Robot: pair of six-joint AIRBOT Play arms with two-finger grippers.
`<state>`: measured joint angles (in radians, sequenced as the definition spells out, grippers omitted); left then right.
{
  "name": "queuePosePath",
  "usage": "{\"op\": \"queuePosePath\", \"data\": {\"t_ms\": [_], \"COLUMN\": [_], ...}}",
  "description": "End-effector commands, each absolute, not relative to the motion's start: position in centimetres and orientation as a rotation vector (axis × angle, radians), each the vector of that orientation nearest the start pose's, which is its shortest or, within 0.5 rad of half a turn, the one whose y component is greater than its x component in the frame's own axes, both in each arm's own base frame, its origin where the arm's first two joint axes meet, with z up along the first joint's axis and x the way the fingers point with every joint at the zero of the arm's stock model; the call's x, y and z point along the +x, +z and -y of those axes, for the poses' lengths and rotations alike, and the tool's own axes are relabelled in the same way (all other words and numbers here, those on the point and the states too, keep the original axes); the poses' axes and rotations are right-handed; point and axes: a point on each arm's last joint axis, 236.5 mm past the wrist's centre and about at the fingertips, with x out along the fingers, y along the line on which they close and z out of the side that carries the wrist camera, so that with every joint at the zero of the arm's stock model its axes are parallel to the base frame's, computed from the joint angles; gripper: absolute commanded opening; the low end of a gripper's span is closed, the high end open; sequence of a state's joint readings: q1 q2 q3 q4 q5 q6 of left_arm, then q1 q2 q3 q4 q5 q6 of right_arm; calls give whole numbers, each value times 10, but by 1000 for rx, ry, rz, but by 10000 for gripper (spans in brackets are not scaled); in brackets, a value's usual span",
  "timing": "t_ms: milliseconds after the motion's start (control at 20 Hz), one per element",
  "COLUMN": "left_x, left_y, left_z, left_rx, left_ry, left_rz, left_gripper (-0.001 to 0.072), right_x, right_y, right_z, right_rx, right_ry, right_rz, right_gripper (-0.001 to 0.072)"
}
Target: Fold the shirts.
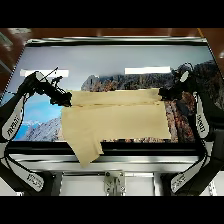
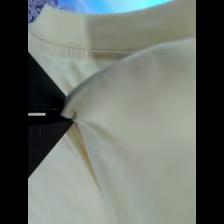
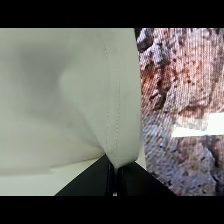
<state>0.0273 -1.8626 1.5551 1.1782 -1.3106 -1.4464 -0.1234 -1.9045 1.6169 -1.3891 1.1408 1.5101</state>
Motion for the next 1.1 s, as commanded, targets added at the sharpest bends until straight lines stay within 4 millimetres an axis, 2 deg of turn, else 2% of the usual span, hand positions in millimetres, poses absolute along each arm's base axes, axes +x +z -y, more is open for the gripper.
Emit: {"op": "queuePosePath", "data": {"t_ms": [0,50,100,150,250,350,450,550,600,700,800,850,950,1050], "left_x": [441,440,438,435,425,409,390,369,352,300,246,225,195,181], "left_y": [-103,-102,-98,-93,-75,-51,-24,-9,-11,-33,-64,-76,-90,-101], "left_z": [75,74,73,69,58,45,34,30,32,46,65,73,89,97], "left_rx": [-327,-328,-329,-334,-361,-379,-389,-402,-414,-476,-563,-600,-657,-695], "left_ry": [-272,-273,-274,-273,-259,-259,-266,-253,-239,-220,-207,-198,-228,-234], "left_rz": [-1585,-1589,-1594,-1601,-1621,-1651,-1674,-1660,-1658,-1683,-1702,-1708,-1722,-1733], "left_gripper": [44,147,284,385,406,406,409,569,599,607,605,605,604,604], "right_x": [496,497,494,490,480,463,426,382,371,352,334,326,317,316], "right_y": [-109,-107,-104,-97,-74,-45,-24,-8,-2,0,-8,-13,-23,-28], "right_z": [23,23,22,22,28,44,66,87,95,104,110,110,106,99], "right_rx": [216,216,199,170,123,138,180,259,331,428,485,505,523,519], "right_ry": [20,24,40,64,98,87,74,59,43,26,-7,-12,-4,15], "right_rz": [-1391,-1385,-1391,-1400,-1402,-1416,-1504,-1620,-1609,-1576,-1566,-1573,-1603,-1611], "right_gripper": [113,263,432,475,476,679,679,678,678,679,678,678,678,679]}}
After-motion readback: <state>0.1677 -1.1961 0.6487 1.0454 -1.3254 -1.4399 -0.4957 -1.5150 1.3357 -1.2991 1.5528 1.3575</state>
